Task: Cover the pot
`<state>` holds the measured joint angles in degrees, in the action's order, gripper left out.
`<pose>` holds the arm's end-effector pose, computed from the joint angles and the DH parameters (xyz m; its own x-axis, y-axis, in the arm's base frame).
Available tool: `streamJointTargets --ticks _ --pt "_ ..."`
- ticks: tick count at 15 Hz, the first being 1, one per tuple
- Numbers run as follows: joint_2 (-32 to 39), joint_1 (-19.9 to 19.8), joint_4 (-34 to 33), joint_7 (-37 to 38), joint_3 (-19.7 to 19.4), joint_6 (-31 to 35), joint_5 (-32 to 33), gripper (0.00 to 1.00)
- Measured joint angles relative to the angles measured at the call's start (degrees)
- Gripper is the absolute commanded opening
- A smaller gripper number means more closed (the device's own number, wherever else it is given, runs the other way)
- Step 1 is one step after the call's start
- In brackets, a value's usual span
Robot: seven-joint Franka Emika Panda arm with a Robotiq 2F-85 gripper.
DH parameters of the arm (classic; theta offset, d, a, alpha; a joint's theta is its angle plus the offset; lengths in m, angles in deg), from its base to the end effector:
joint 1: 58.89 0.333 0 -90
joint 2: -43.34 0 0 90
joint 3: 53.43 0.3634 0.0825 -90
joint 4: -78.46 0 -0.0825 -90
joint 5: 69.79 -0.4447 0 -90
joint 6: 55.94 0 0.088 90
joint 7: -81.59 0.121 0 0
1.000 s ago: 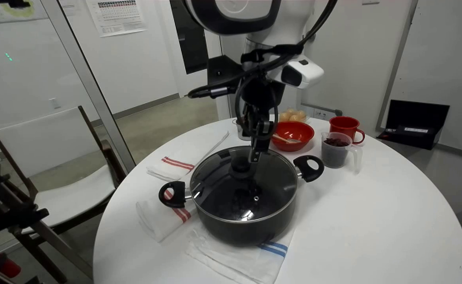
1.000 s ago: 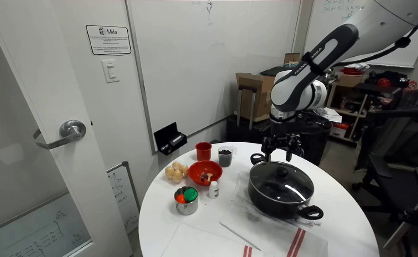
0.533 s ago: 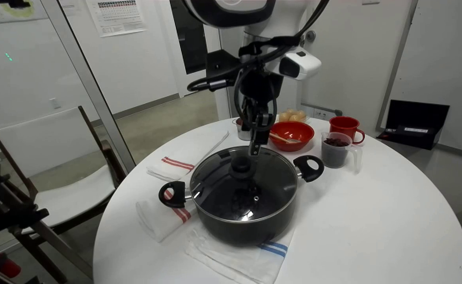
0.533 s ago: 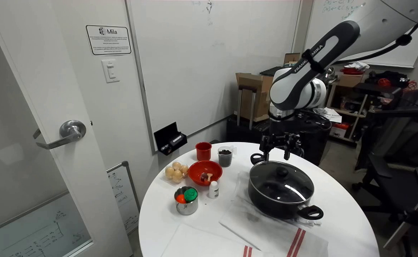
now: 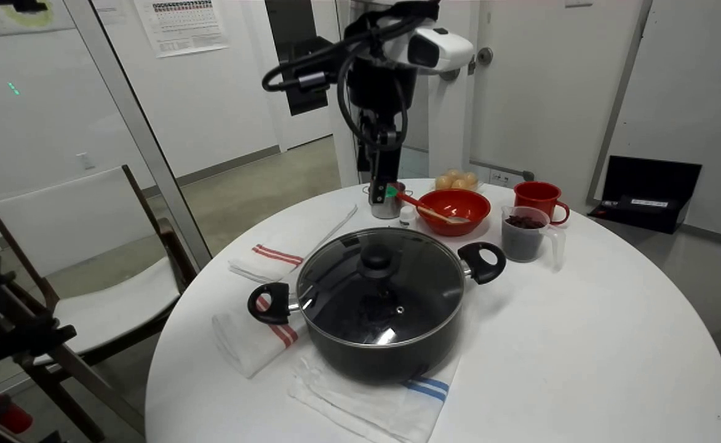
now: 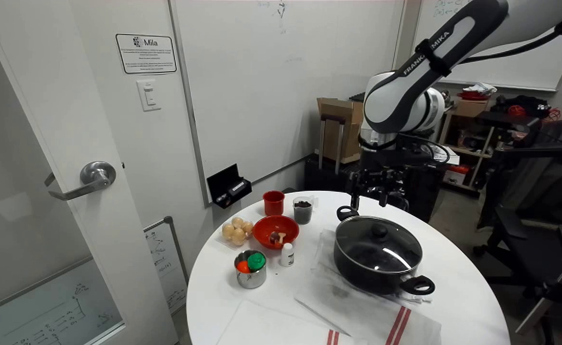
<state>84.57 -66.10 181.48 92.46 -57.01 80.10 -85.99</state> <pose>0.6880 -0.1237 0.1080 0.8268 -0.5359 -0.1708 -0.5550 -0.8267 -0.0930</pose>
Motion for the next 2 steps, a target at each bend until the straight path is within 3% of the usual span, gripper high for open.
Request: streamJointTargets --ticks 2 --pt "-1.8 0.6 1.5 -0.1 0.0 0.0 0.2 1.0"
